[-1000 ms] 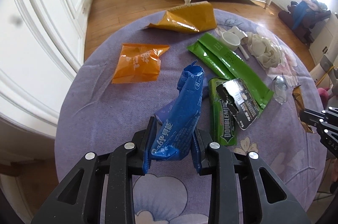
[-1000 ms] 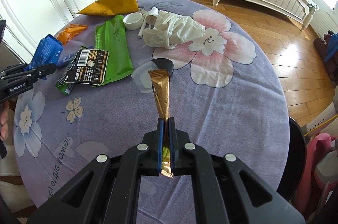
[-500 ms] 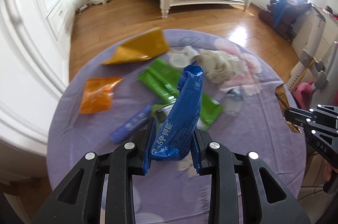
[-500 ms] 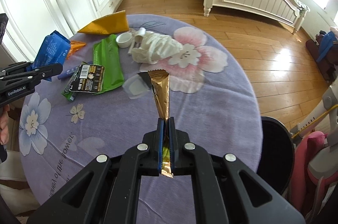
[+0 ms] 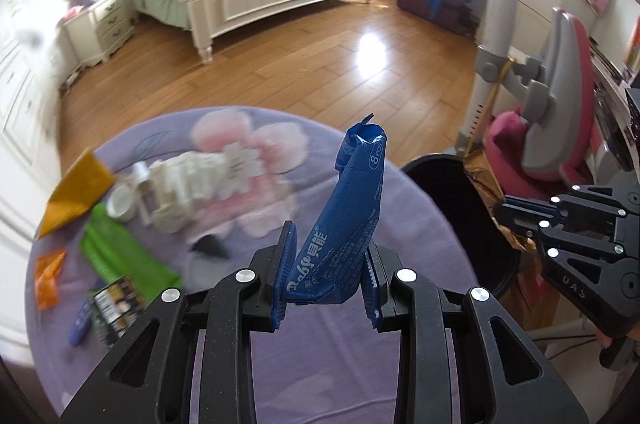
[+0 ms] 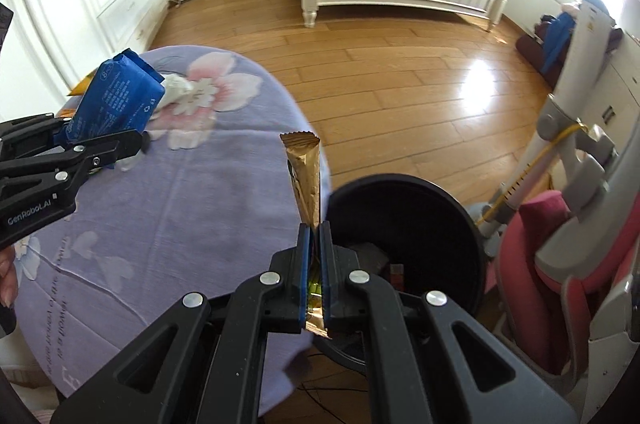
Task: Collect trash
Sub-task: 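Carry the blue bag and gold wrapper over the black bin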
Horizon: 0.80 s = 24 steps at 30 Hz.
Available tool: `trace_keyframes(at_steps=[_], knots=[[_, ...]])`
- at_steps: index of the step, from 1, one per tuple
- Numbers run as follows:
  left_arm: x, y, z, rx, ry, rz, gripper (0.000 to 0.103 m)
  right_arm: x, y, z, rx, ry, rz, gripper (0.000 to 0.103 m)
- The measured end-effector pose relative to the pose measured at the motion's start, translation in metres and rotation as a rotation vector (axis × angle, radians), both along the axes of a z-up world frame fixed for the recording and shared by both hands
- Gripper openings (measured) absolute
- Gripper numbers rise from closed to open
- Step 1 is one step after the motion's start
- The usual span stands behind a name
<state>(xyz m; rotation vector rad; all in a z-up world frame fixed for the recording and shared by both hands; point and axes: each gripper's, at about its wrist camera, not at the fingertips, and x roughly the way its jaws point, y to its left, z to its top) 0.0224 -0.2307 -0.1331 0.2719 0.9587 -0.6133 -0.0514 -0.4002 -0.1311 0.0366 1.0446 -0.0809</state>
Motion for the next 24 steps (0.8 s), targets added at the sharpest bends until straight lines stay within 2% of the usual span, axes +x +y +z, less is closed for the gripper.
trace_keyframes(at_steps=[7,24], knots=[[-0.015,-0.061,-0.006,0.015,0.000,-0.085,0.030,-0.016,-0.044,-0.008,-0.019,0.009,-0.079,0.004],[-0.032,-0.135,-0.023,0.044,-0.008,-0.185,0.030,-0.023,-0.090,-0.024,-0.015,0.006,-0.156,0.004]])
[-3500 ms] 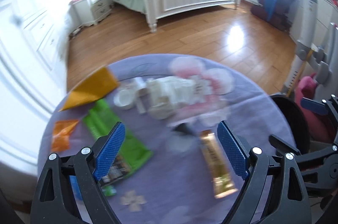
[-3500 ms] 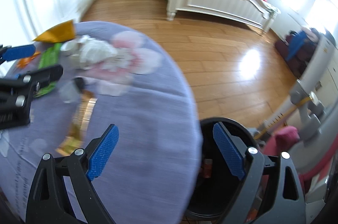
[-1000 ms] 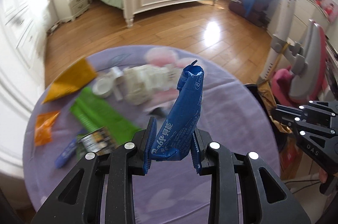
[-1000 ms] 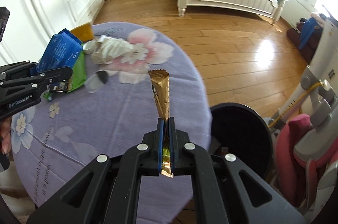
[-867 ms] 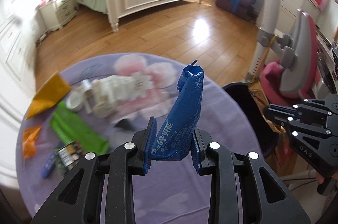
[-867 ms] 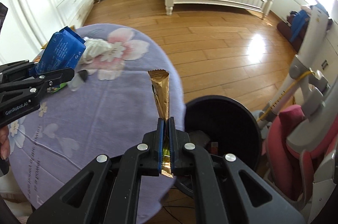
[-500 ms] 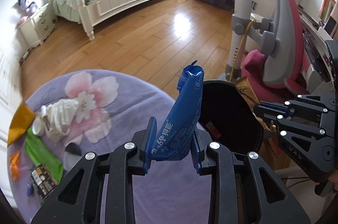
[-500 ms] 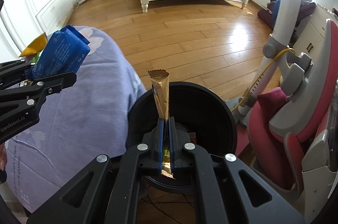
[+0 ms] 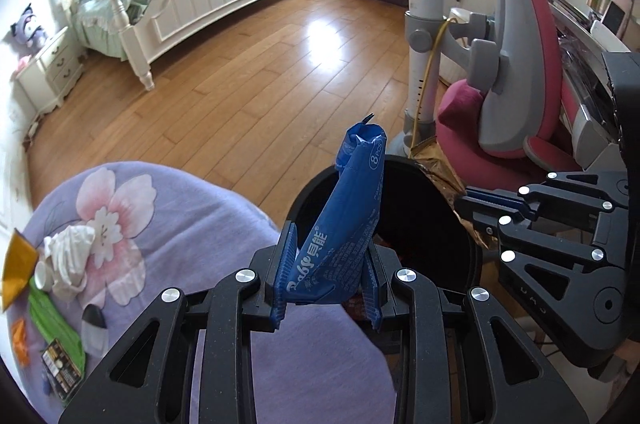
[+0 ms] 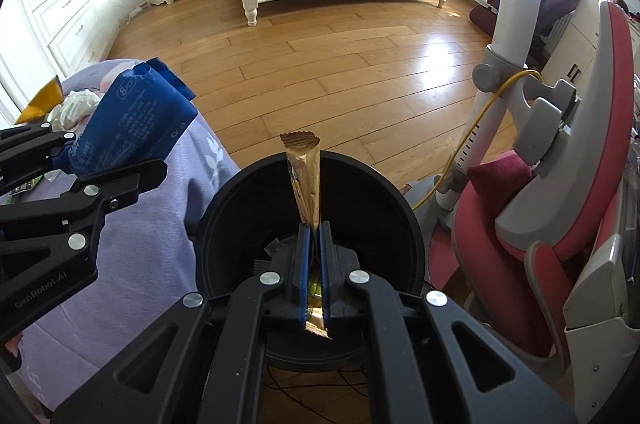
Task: Collect trash
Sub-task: 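Carry the blue bag and gold wrapper over the black bin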
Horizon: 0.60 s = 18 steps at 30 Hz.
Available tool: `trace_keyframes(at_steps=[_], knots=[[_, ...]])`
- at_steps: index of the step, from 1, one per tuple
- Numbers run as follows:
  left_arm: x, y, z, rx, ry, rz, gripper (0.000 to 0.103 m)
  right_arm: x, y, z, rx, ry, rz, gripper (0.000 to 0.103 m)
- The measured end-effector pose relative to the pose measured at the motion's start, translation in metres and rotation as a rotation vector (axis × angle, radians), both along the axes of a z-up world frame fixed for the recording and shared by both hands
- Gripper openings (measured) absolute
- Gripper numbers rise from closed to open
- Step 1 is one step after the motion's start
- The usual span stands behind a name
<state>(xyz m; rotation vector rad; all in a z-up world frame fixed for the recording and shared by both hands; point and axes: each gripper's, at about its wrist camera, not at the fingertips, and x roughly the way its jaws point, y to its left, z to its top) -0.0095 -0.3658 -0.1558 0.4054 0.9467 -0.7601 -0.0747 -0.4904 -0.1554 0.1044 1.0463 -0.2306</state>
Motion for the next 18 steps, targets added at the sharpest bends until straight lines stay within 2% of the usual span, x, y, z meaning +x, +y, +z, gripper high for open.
trace_keyframes(at_steps=[18], knots=[[-0.005,-0.033,-0.019,0.003,-0.021,0.001,0.030,0.004,-0.020,-0.029,0.021,0.036,-0.039,0.004]])
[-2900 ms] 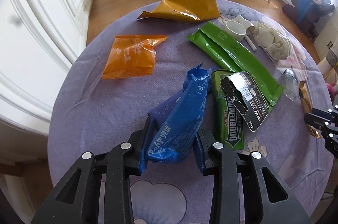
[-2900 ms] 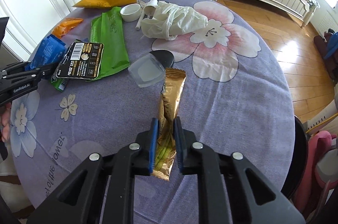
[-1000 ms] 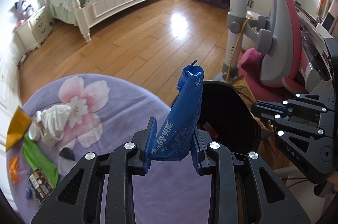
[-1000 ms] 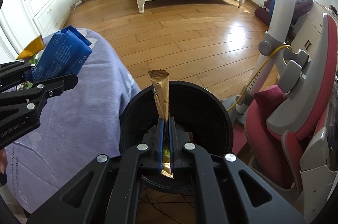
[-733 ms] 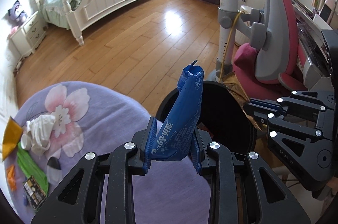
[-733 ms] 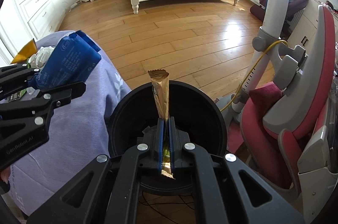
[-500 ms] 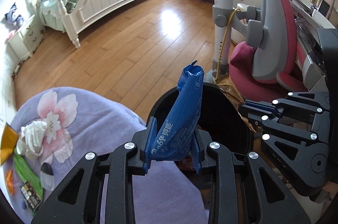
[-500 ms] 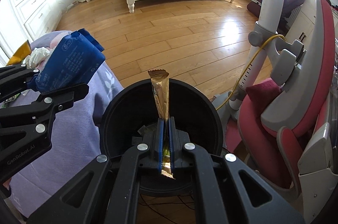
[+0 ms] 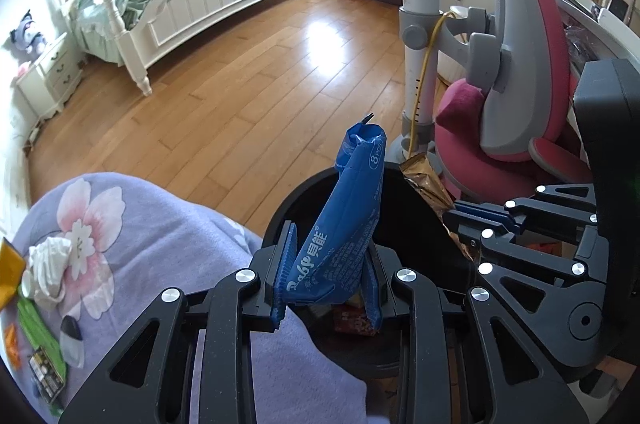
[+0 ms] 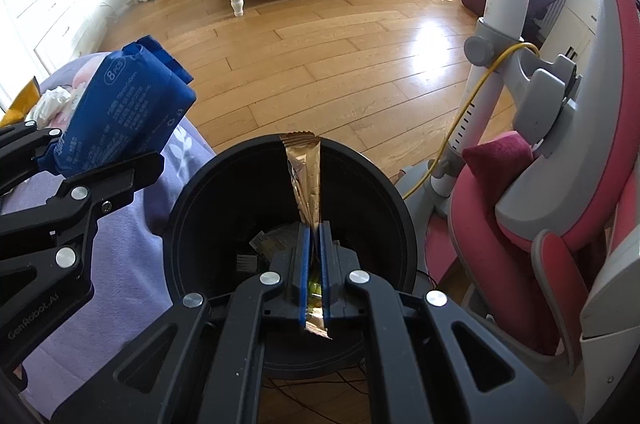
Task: Collect trash
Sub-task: 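Carry the blue bag and gold wrapper over the black bin, then open the left gripper to drop the blue bag while the right releases the gold wrapper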
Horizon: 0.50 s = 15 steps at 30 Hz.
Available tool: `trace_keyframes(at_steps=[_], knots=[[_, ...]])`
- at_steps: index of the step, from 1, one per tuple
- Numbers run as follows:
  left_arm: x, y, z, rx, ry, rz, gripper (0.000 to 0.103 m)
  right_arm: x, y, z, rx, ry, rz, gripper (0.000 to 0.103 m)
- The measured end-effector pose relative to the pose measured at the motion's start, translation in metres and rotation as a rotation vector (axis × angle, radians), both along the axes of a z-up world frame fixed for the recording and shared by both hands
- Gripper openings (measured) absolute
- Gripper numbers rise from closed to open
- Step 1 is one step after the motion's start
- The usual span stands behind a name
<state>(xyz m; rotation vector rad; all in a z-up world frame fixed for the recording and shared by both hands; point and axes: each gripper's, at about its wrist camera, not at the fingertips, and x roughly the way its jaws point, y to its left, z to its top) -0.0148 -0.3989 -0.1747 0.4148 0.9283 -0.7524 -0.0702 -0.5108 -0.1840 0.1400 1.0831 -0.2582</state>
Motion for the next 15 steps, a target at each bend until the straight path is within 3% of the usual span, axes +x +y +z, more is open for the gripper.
trace_keyframes(at_steps=[11,13,14,15], knots=[[0.008,-0.013,-0.015,0.015,0.025,-0.001,0.030,0.006,-0.007,-0.014,0.016,0.023,-0.006,0.007],[0.009,-0.016,-0.017,0.015,0.039,0.002,0.041,0.007,-0.008,-0.016,0.018,0.030,-0.005,0.010],[0.010,-0.017,-0.018,0.016,0.042,0.006,0.046,0.007,-0.009,-0.016,0.010,0.028,-0.016,0.019],[0.010,-0.017,-0.018,0.012,0.040,0.013,0.056,0.006,-0.010,-0.016,0.010,0.029,-0.023,0.037]])
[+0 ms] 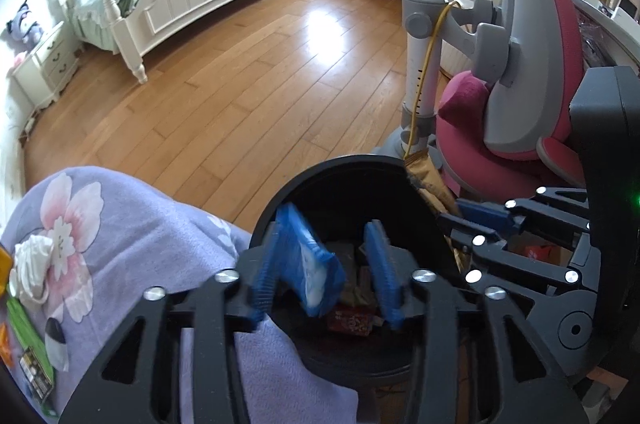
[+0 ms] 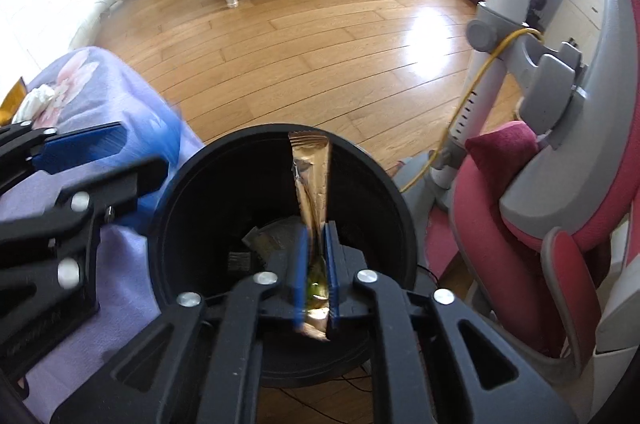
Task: Collect trash
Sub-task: 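Open the left gripper to drop the blue bag while the right releases the gold wrapper, then move both open grippers back over the table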
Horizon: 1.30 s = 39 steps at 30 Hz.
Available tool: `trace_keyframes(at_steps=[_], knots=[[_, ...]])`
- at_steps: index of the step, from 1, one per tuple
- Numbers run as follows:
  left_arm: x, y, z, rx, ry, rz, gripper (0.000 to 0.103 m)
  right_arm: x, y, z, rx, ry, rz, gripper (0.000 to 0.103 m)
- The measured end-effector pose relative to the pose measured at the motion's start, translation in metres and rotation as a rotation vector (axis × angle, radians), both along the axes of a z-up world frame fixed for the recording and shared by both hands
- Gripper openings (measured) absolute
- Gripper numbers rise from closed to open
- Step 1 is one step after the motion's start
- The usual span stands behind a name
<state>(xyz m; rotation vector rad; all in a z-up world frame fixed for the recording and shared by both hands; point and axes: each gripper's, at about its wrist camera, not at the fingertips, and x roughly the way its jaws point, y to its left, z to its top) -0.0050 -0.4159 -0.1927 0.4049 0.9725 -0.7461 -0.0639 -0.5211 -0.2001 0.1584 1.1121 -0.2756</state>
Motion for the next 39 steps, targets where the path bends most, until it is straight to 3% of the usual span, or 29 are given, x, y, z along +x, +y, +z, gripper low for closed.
trace_keyframes(at_steps=[1,2,3,34,39], knots=[[0.000,0.000,0.000,-0.005,-0.007,0.004,0.060,-0.001,-0.001,0.000,0.001,0.000,-0.009,0.047],[-0.001,0.000,0.000,-0.007,-0.010,0.004,0.060,-0.001,-0.002,0.001,-0.007,-0.003,-0.013,0.063],[-0.001,0.000,0.000,-0.006,-0.011,0.004,0.061,-0.002,-0.001,0.002,-0.034,-0.013,-0.019,0.068],[0.002,0.014,0.015,-0.026,-0.026,0.032,0.062,-0.001,0.002,0.009,-0.036,-0.026,-0.020,0.068],[0.001,0.026,0.024,-0.039,-0.063,0.059,0.077,0.001,0.007,0.013,-0.044,-0.030,-0.013,0.068]])
